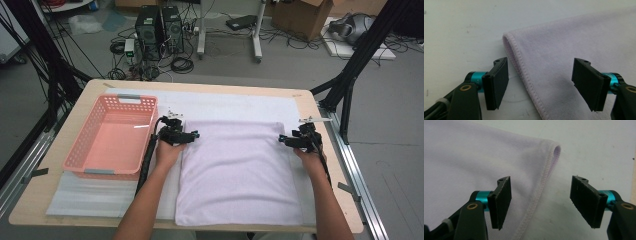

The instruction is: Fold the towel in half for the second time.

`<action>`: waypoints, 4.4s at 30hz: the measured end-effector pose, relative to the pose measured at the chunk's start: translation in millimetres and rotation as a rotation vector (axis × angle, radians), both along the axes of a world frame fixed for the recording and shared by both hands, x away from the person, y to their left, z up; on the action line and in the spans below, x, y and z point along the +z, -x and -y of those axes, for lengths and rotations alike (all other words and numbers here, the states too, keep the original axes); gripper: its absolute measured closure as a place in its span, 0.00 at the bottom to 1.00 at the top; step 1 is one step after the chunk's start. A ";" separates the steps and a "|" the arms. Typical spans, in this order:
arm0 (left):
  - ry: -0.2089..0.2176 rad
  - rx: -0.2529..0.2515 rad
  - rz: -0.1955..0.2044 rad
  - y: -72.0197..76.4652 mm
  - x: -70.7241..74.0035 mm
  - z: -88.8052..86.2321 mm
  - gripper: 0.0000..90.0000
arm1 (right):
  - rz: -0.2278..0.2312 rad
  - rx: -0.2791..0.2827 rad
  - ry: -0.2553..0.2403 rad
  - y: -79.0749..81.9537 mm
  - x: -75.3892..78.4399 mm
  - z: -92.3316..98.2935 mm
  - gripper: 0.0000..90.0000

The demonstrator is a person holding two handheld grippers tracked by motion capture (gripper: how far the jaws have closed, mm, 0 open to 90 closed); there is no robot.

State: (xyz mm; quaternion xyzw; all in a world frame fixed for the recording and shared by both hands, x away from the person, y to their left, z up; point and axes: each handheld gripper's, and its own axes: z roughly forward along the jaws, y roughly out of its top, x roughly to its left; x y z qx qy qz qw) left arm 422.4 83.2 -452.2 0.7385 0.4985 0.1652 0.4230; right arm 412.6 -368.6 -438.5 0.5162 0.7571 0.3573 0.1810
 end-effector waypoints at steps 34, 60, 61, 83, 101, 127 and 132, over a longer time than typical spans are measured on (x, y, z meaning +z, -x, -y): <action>0.178 0.040 0.156 13.4 31.2 -7.0 0.95 | 0.129 -0.024 -0.130 4.3 27.3 0.5 0.97; 0.189 -0.172 0.176 115.6 37.9 -23.6 0.95 | 0.150 0.086 -0.185 116.3 33.9 14.4 0.96; 0.180 -0.179 0.176 118.3 36.2 -24.0 0.95 | 0.151 0.090 -0.182 120.6 31.3 14.2 0.96; 0.170 -0.228 -0.003 93.3 13.3 -17.2 0.77 | 0.065 0.049 -0.133 95.8 26.7 0.0 0.53; 0.228 -0.310 0.184 161.8 12.9 -33.1 0.92 | 0.196 0.078 -0.132 170.5 22.7 -0.8 0.93; 0.313 -0.238 0.187 221.6 14.6 -48.6 0.48 | 0.245 0.096 -0.168 240.1 27.5 4.3 0.67; 0.301 -0.237 0.137 215.7 9.9 -44.4 0.49 | 0.210 0.141 -0.068 227.4 20.4 -14.1 0.71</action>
